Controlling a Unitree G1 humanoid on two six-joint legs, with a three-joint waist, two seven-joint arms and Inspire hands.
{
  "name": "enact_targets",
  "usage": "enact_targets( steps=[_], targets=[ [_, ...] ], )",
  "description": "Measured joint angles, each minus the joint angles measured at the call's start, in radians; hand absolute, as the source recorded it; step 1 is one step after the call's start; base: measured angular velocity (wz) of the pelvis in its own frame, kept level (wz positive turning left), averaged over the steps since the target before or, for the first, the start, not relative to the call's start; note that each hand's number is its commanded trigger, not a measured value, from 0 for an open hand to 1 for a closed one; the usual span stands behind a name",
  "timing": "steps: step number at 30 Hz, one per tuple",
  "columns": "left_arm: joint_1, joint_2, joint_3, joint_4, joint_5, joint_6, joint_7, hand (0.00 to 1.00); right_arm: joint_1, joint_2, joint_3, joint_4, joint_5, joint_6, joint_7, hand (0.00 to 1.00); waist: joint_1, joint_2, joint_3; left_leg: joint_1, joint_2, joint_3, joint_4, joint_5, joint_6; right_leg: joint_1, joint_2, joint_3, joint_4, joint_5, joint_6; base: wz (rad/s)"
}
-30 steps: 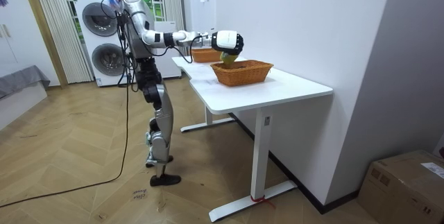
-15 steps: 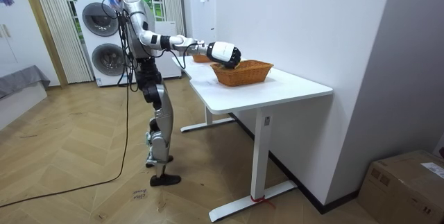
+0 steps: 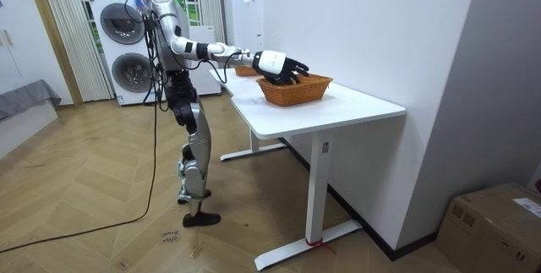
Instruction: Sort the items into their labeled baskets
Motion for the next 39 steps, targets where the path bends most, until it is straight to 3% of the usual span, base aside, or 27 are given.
enact_targets(
  steps=[14, 16, 23, 30, 39],
  targets=[
    [0.000, 0.000, 0.001, 0.003, 0.001, 0.000, -0.001, 0.00, 0.000, 0.000, 0.000, -0.009, -0.001, 0.000, -0.001, 0.00, 0.004, 0.000, -0.0001, 0.000, 0.000, -0.001, 0.000, 0.000, 0.000, -0.005, 0.000, 0.000, 0.001, 0.000, 0.000, 0.00],
    [-0.001, -0.002, 0.001, 0.005, 0.007, 0.000, -0.001, 0.00, 0.000, 0.000, 0.003, -0.047, -0.010, 0.000, 0.013, 0.00, 0.005, 0.005, 0.0026, -0.002, 0.000, 0.000, 0.000, 0.000, 0.000, -0.008, 0.001, 0.003, 0.002, 0.000, 0.000, -0.02],
    [-0.010, -0.002, 0.004, 0.006, 0.013, -0.017, -0.003, 0.00, 0.000, 0.000, 0.004, -0.146, -0.044, -0.013, 0.049, 0.00, 0.008, 0.010, 0.0009, -0.001, -0.004, 0.004, -0.003, -0.001, -0.002, -0.009, 0.006, 0.021, 0.001, 0.000, 0.000, -0.03],
    [-0.018, 0.000, 0.003, 0.010, 0.013, -0.037, 0.000, 0.00, 0.000, 0.000, 0.042, -0.157, -0.045, -0.018, 0.078, 0.00, 0.021, 0.009, 0.0007, -0.001, -0.004, 0.003, -0.004, -0.001, -0.001, -0.009, 0.006, 0.023, 0.002, 0.000, 0.000, 0.00],
    [-0.015, 0.000, 0.002, 0.011, 0.013, -0.036, 0.000, 0.00, 0.004, 0.000, 0.082, -0.206, -0.079, -0.018, 0.125, 0.00, 0.030, 0.009, -0.0002, 0.000, -0.004, 0.003, -0.003, -0.001, -0.001, -0.008, 0.006, 0.023, 0.003, 0.000, -0.001, 0.00]
  ],
)
